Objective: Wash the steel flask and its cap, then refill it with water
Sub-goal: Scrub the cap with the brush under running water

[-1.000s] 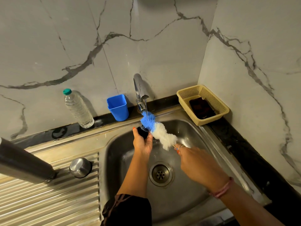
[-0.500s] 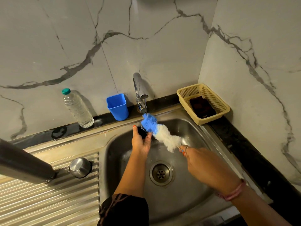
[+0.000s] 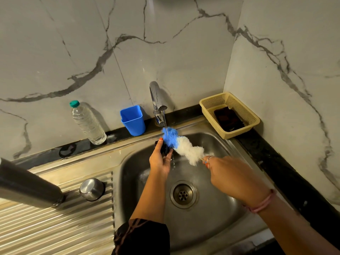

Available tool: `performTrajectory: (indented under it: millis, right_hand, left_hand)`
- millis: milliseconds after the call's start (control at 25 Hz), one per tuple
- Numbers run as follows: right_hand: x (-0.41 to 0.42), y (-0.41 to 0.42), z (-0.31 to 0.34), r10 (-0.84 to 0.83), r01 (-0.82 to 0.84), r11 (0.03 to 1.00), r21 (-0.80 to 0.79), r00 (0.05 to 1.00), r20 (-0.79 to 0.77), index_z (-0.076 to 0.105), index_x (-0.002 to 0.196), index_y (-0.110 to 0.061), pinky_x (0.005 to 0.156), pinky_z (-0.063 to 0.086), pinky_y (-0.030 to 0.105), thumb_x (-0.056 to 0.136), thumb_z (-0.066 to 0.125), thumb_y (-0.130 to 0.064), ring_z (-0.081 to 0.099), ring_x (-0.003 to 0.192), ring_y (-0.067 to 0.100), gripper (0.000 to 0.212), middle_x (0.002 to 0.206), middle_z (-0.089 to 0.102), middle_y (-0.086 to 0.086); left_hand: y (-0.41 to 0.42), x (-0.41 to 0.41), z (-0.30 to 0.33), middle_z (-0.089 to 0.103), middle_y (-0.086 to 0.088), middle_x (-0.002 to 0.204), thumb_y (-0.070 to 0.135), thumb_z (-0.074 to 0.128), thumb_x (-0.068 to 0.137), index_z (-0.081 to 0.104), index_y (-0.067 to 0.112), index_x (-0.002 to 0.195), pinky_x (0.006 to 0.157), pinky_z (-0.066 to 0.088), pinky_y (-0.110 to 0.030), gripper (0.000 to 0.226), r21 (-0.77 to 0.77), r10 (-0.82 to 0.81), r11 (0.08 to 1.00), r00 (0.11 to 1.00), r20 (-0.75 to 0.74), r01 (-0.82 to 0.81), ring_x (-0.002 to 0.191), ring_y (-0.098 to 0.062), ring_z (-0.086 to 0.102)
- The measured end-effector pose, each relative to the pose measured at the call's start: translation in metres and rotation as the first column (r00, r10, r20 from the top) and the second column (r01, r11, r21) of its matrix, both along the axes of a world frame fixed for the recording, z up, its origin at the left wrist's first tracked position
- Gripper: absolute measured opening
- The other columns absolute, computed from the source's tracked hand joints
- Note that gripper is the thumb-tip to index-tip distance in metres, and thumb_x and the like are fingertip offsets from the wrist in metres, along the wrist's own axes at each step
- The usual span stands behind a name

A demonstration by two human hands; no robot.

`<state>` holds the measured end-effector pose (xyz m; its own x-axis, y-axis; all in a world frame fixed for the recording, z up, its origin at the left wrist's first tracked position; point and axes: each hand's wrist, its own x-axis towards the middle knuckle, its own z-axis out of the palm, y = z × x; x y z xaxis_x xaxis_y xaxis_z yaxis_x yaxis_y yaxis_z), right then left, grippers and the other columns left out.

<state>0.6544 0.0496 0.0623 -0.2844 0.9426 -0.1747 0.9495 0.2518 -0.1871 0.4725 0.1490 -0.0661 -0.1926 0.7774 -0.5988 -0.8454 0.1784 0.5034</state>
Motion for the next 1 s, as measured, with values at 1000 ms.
performTrajectory:
  millis: [1000]
  right_hand:
    - [-0.007,0.008,0.008,-0.039,0.037,0.998,-0.041,0.998,-0.043,0.056,0.109,-0.012,0.047,0.021,0.02,0.098,0.038,-0.014,0.041,0.061,0.016,0.021,0.066,0.039,-0.005]
  left_hand:
    - [-0.005,0.008,0.012,0.068,-0.018,0.114,0.02,0.062,0.095,0.063,0.003,0.111,0.09,0.055,-0.046,0.023,0.164,-0.105,0.981,0.994,-0.011,0.106,0.11,-0.03,0.065]
